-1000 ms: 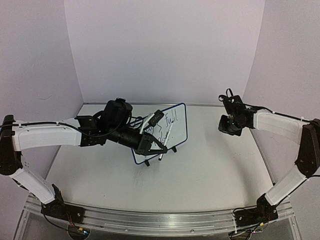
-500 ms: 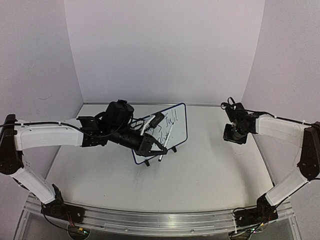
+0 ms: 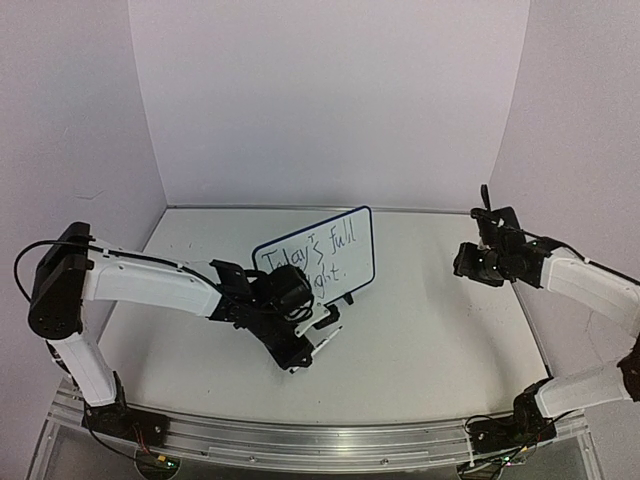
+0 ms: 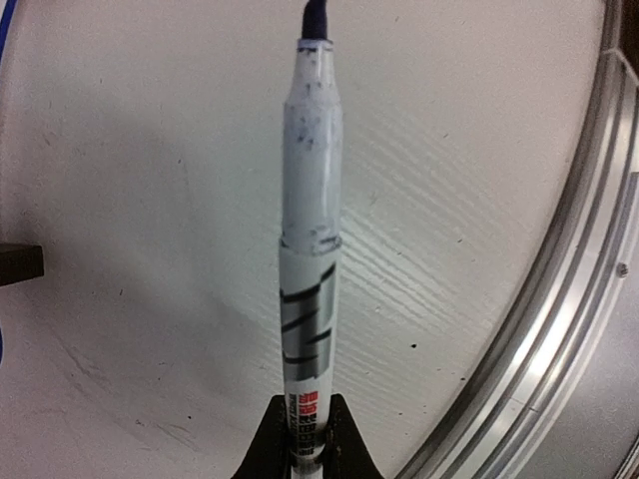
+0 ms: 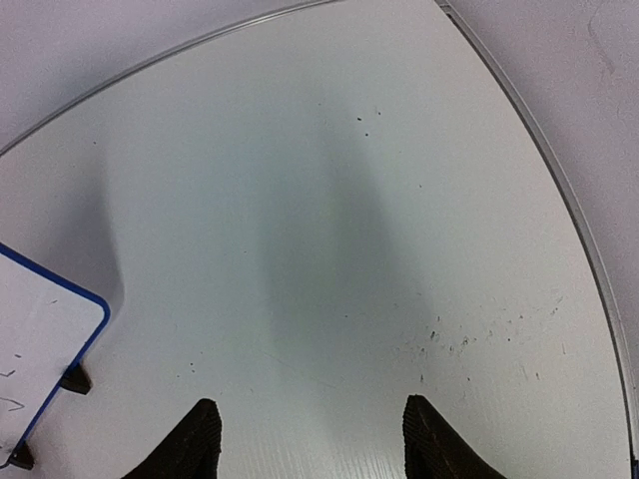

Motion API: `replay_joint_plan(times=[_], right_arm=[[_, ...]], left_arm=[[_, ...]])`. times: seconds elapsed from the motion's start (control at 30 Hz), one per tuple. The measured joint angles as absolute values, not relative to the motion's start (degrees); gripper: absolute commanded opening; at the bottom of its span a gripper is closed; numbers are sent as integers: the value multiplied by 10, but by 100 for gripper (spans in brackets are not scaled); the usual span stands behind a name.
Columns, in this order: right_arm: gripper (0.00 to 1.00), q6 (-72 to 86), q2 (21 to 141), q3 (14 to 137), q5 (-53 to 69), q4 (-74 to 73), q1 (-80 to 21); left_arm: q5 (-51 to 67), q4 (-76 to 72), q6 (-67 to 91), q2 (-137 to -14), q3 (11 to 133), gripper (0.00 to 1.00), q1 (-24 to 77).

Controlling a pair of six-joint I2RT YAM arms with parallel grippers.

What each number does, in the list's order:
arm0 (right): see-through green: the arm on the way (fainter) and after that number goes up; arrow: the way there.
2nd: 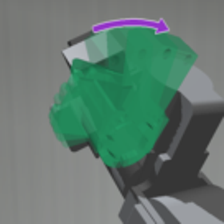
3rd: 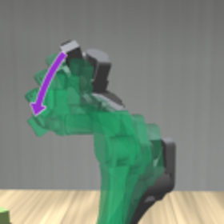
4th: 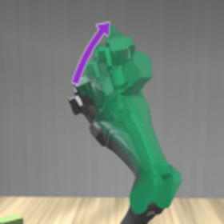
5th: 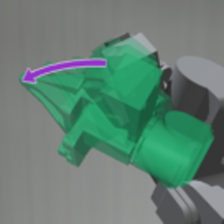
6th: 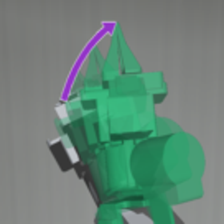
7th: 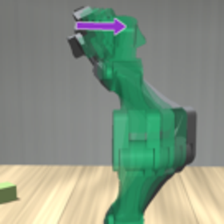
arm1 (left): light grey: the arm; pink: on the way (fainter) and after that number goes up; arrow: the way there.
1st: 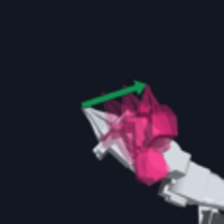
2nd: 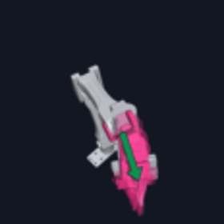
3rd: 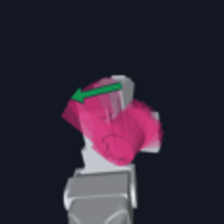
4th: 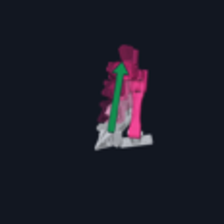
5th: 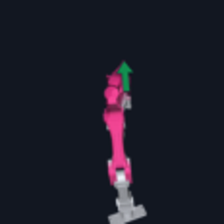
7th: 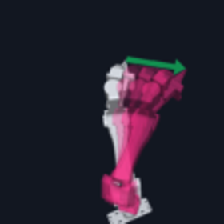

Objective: Write a sentence on the whiteboard
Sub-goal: Set down the whiteboard marker without the cap at the center of the board.

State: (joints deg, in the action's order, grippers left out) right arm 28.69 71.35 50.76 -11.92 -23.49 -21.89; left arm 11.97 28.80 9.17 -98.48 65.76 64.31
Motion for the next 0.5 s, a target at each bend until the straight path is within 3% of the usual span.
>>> replay_joint_plan(times=[0.23,0.5], right_arm=[[59,266,671,494,-99,-202,-219],[60,257,671,484,-93,-192,-219]], left_arm=[[67,352,69,-1070,690,14,651],[58,374,60,-1088,705,47,652]])
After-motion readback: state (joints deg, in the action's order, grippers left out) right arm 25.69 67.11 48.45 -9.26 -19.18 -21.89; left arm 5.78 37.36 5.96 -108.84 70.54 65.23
